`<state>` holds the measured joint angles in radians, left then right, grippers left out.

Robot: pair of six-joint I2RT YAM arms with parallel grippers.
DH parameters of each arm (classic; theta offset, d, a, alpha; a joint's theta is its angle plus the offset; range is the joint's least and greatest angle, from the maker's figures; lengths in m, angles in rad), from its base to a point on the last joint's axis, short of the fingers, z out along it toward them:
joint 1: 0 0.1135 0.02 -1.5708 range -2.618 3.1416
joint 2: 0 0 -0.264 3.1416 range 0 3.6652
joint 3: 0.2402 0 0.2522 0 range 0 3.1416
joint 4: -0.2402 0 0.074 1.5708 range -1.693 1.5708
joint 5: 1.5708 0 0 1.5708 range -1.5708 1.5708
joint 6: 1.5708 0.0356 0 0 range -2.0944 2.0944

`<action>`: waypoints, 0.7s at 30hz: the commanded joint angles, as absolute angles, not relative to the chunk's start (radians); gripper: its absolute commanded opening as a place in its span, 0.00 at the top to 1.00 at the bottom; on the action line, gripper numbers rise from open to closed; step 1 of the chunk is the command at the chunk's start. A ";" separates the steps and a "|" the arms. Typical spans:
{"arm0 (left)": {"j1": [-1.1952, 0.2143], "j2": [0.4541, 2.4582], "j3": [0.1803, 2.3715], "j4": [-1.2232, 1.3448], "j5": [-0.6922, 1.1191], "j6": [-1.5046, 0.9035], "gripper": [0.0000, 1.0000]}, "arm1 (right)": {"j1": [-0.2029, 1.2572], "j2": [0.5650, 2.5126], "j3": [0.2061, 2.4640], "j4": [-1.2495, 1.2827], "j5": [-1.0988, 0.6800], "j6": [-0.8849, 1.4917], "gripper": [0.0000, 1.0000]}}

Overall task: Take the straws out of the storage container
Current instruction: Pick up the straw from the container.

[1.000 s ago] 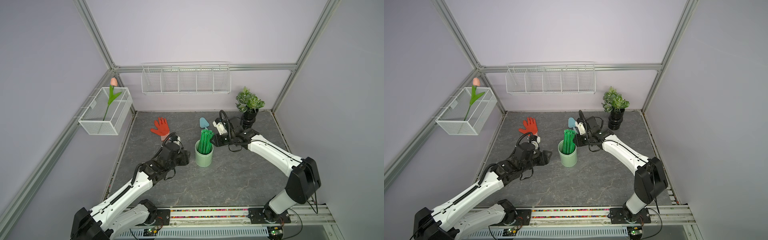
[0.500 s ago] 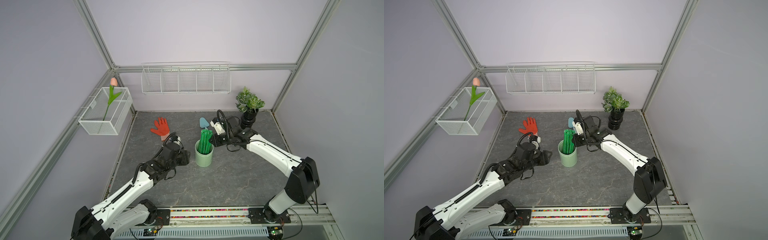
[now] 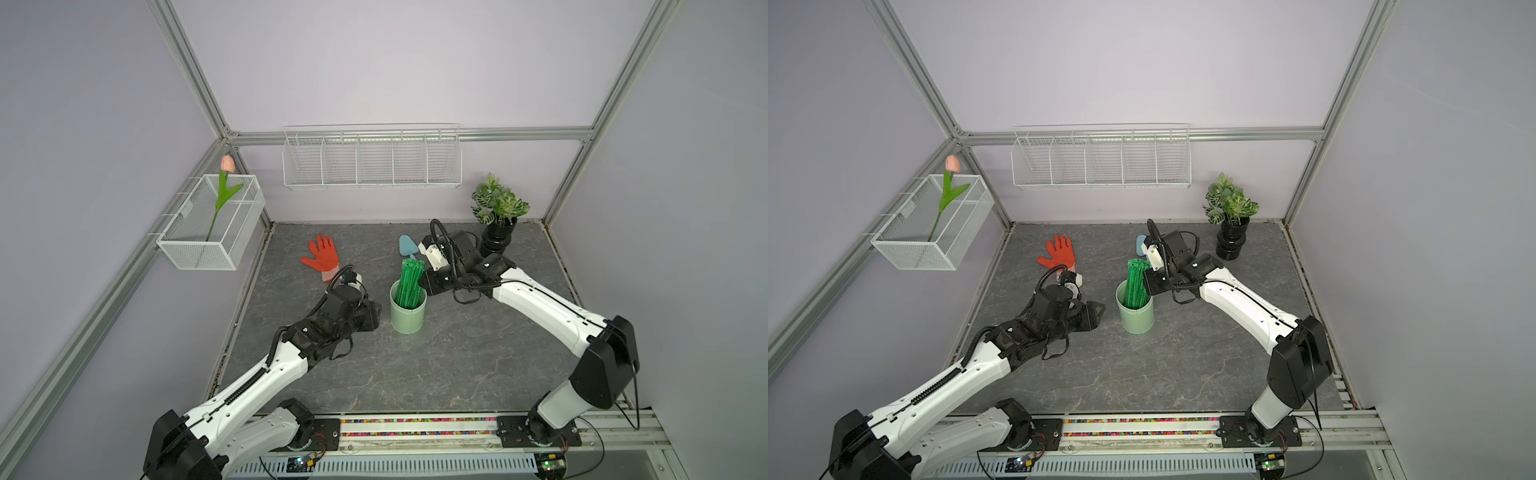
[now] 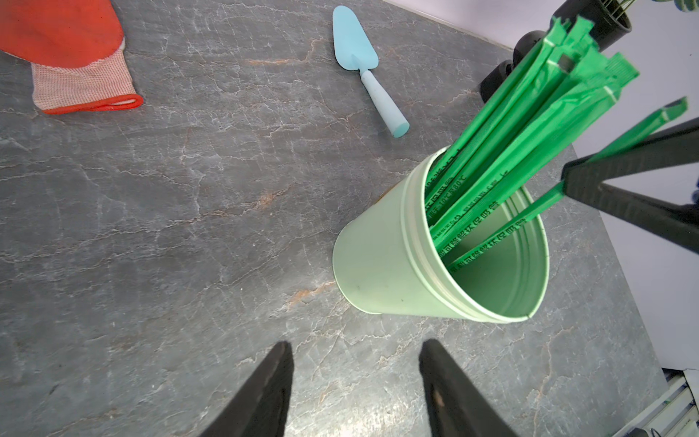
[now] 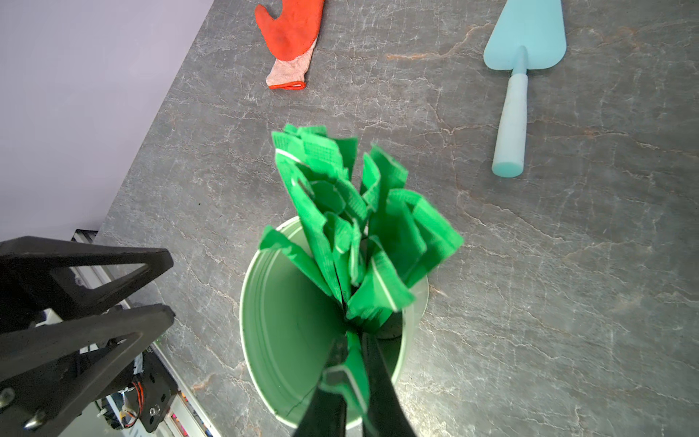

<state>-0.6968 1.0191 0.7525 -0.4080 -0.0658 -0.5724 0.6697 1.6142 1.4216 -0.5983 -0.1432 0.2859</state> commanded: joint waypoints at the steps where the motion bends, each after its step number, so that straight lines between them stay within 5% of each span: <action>1: -0.698 1.022 0.744 -0.393 -0.062 -0.587 0.43 | 0.680 1.580 1.454 -0.643 -0.121 0.260 0.90; 21: -0.698 1.042 0.791 -0.396 -0.066 -0.555 0.44 | 0.652 1.504 1.797 -1.038 -0.215 0.223 0.91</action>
<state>-0.6968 1.0370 0.7540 -0.3992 -0.0620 -0.5674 0.6678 1.5219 1.7466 -0.8902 -0.1688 0.2451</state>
